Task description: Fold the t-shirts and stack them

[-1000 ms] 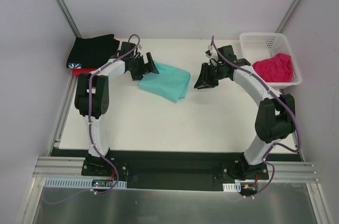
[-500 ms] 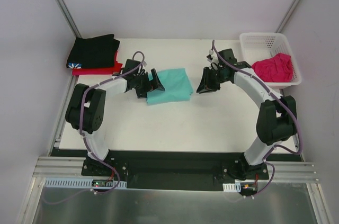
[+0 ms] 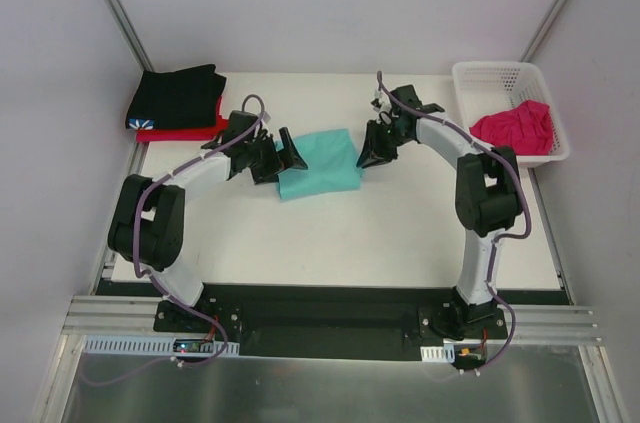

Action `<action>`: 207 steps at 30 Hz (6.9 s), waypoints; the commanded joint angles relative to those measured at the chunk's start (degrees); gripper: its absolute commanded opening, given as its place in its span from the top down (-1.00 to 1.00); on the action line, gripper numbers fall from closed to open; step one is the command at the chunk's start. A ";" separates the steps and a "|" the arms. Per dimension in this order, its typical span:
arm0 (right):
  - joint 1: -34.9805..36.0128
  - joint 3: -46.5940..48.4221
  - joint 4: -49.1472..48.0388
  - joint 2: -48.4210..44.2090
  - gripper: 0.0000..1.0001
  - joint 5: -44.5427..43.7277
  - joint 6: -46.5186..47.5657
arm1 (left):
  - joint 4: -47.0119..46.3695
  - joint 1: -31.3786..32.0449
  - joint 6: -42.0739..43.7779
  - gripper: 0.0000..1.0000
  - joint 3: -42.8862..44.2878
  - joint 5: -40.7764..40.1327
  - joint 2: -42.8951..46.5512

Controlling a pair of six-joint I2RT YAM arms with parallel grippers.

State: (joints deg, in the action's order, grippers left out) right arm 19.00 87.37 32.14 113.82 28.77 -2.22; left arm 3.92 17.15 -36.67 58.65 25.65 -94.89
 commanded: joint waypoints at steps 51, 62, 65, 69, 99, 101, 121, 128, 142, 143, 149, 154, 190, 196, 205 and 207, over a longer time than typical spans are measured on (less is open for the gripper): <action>5.78 -1.50 -2.79 7.56 0.98 -1.18 -1.21 | 11.46 -4.67 4.76 -0.96 21.06 -4.47 -5.65; 5.52 -2.38 -2.78 6.85 0.98 -1.26 -1.12 | 9.44 -1.86 -0.95 -0.82 29.06 1.24 -13.74; 5.34 -2.12 -2.70 7.12 0.98 -1.18 -1.03 | 7.95 -0.89 -1.92 -0.81 28.01 1.42 -14.62; 5.17 -1.68 -2.70 7.99 0.98 -1.00 -1.12 | 5.22 -0.54 -3.67 -0.80 25.64 2.47 -15.41; 4.11 1.74 1.87 4.04 0.98 0.93 0.55 | 3.63 -7.22 2.39 -0.71 19.22 -4.73 -8.83; 4.37 2.97 3.19 3.52 0.98 0.76 0.37 | 4.86 -6.95 2.39 -0.72 17.73 -4.65 -5.85; -1.86 27.49 11.98 13.16 0.98 -16.72 3.97 | 16.29 1.58 -3.32 -0.25 -0.74 -27.31 9.29; -3.80 36.46 16.55 19.95 0.98 -22.78 7.67 | 22.79 -0.70 -1.66 0.01 5.50 -35.75 4.55; -1.87 33.91 14.35 21.88 0.98 -19.55 6.00 | 21.13 -1.06 -4.38 0.63 12.10 -27.67 -8.20; -1.78 34.35 14.35 22.06 0.98 -18.94 5.91 | 20.95 -1.06 -4.47 0.63 11.84 -27.58 -8.46; -0.81 38.30 14.79 24.95 0.98 -17.88 5.82 | 19.37 -0.97 -4.03 0.66 10.34 -27.76 -9.70; -0.72 41.73 15.06 27.07 0.98 -17.61 5.91 | 18.75 -0.97 -3.76 0.67 11.39 -27.23 -11.98; 6.39 43.93 10.93 29.62 0.98 -9.53 -1.91 | 17.61 1.92 -3.50 0.85 26.69 -23.10 -26.66; 7.89 45.34 11.54 29.80 0.98 -9.78 -2.18 | 17.61 2.28 -2.89 0.91 26.95 -22.84 -26.22; 6.13 39.46 13.56 24.09 0.92 -12.42 1.51 | 19.45 2.28 0.01 0.92 21.24 -23.10 -15.69; 5.78 39.10 14.35 23.03 0.87 -13.04 1.95 | 20.33 2.28 0.45 0.92 20.10 -23.71 -12.17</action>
State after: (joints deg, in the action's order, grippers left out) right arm 25.85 127.70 44.01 142.96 17.12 -2.02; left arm 20.71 18.57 -38.74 80.68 2.20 -115.33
